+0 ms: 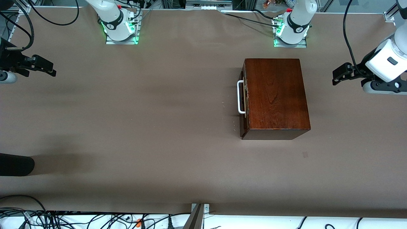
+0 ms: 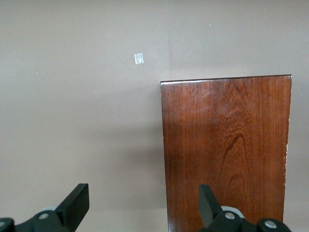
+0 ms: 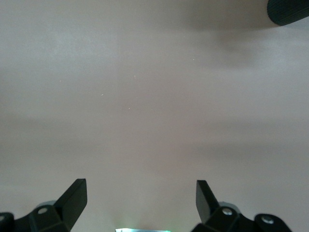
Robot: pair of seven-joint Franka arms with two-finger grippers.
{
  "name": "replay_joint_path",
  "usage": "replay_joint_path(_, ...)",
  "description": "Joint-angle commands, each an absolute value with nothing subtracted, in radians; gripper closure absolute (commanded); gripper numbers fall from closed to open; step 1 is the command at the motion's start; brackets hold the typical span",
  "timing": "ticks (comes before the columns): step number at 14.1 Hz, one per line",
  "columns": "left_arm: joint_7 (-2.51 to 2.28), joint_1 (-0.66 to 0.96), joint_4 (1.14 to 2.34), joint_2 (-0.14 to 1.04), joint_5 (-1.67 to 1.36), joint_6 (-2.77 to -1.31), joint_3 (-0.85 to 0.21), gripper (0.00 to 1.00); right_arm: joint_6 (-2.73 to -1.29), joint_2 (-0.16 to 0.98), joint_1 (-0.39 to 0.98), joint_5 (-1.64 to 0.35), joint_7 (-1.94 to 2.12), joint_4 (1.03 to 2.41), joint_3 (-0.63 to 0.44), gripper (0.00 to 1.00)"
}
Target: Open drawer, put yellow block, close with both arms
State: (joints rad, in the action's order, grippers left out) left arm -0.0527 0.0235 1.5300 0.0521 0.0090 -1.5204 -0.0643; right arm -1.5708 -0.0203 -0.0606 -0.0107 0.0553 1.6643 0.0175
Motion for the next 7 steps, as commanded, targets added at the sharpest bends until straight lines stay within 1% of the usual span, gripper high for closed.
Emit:
replay_joint_path(1, -0.032, 0.005, 1.586, -0.005, -0.014, -1.539, -0.06, 0.0, -1.549, -0.011, -0.074, -0.009, 0.071, 1.638, 0.028, 0.0)
replay_joint_path(7, -0.034, 0.003, 1.582, -0.002, -0.014, -1.523, -0.064, 0.0, -1.549, -0.011, -0.074, -0.009, 0.071, 1.638, 0.028, 0.0)
